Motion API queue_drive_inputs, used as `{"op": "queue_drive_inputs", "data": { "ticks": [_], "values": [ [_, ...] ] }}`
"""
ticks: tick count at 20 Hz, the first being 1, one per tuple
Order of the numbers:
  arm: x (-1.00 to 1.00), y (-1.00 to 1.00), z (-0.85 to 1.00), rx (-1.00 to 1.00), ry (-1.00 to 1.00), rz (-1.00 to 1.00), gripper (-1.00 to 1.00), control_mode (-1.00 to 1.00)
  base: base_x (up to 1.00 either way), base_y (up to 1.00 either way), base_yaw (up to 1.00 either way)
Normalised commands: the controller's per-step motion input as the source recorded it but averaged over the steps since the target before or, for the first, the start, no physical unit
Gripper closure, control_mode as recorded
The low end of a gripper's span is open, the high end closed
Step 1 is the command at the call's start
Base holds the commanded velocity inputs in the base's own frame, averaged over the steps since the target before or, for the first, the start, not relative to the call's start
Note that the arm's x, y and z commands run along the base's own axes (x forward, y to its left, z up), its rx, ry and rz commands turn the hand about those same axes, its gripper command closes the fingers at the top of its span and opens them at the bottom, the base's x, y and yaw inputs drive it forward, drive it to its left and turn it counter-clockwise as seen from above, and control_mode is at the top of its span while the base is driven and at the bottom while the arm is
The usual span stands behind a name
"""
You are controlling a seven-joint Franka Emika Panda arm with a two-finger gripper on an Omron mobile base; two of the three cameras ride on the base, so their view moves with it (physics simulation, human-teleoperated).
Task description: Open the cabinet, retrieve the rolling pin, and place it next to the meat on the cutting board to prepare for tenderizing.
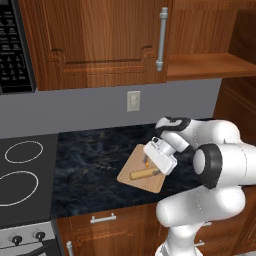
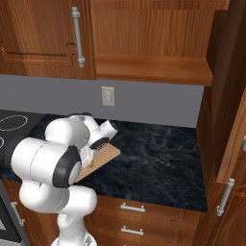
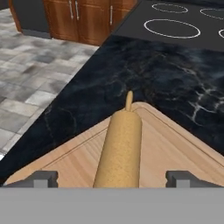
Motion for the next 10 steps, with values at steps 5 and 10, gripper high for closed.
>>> {"op": "queue_drive_inputs", "data": {
  "ticks": [5,10],
  "values": [
    [-0.32,0.0,0.43,0.0,-0.08,0.05,-1.0,-1.0,0.0,0.0,0.0],
    [-0.71,0.15,0.32,0.0,-0.12,0.01,-1.0,-1.0,0.0,0.0,0.0]
  ]
}}
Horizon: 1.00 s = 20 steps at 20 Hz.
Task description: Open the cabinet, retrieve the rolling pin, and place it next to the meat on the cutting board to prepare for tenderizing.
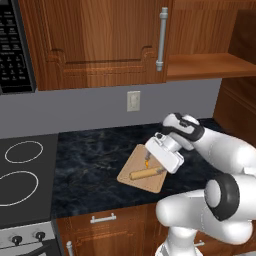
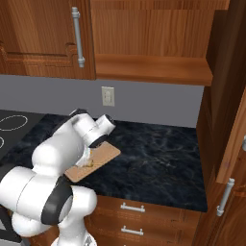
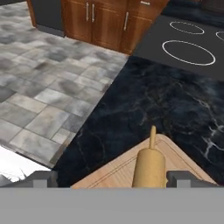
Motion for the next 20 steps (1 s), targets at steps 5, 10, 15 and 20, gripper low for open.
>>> {"op": "queue_drive_inputs", "data": {
  "ticks": [5,10,15,20],
  "values": [
    [-0.92,0.18,0.46,0.0,-0.17,0.0,-1.0,-1.0,0.0,0.0,0.0],
    [-0.94,0.19,0.46,-0.01,-0.21,0.0,-1.0,-1.0,0.0,0.0,0.0],
    [-0.3,0.34,0.09,0.0,-0.05,0.0,-1.0,-1.0,0.0,0.0,0.0],
    [-0.13,0.29,0.0,0.0,0.0,0.0,-1.0,-1.0,0.0,0.0,0.0]
  ]
}}
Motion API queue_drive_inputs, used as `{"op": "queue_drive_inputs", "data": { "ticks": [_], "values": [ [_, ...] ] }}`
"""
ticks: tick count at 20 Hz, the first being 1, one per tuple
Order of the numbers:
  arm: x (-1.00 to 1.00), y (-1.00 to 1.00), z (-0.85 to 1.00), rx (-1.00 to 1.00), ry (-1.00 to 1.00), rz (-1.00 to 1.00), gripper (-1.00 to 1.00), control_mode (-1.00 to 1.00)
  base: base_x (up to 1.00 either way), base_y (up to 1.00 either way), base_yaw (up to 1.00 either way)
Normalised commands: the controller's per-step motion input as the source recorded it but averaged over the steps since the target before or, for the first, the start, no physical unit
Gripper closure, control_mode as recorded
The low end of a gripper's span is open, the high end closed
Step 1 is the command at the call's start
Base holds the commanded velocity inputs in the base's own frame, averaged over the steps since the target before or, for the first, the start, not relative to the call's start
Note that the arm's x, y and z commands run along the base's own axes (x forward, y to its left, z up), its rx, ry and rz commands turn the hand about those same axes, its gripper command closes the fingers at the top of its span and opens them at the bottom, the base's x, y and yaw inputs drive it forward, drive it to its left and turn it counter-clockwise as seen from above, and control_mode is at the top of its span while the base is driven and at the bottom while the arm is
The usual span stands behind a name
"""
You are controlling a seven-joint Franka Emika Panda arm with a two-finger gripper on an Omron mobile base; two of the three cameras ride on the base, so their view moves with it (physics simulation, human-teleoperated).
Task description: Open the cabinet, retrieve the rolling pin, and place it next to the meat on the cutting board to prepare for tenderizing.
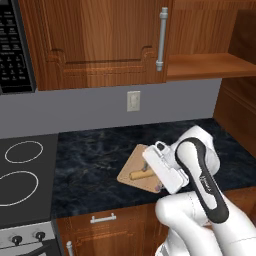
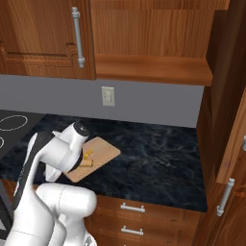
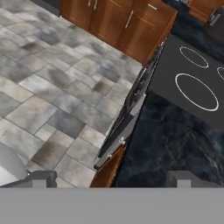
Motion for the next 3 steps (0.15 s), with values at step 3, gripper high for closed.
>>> {"op": "queue_drive_inputs", "data": {
  "ticks": [3],
  "values": [
    [0.0,0.0,0.0,0.0,0.0,0.0,-1.0,-1.0,0.0,0.0,0.0]
  ]
}}
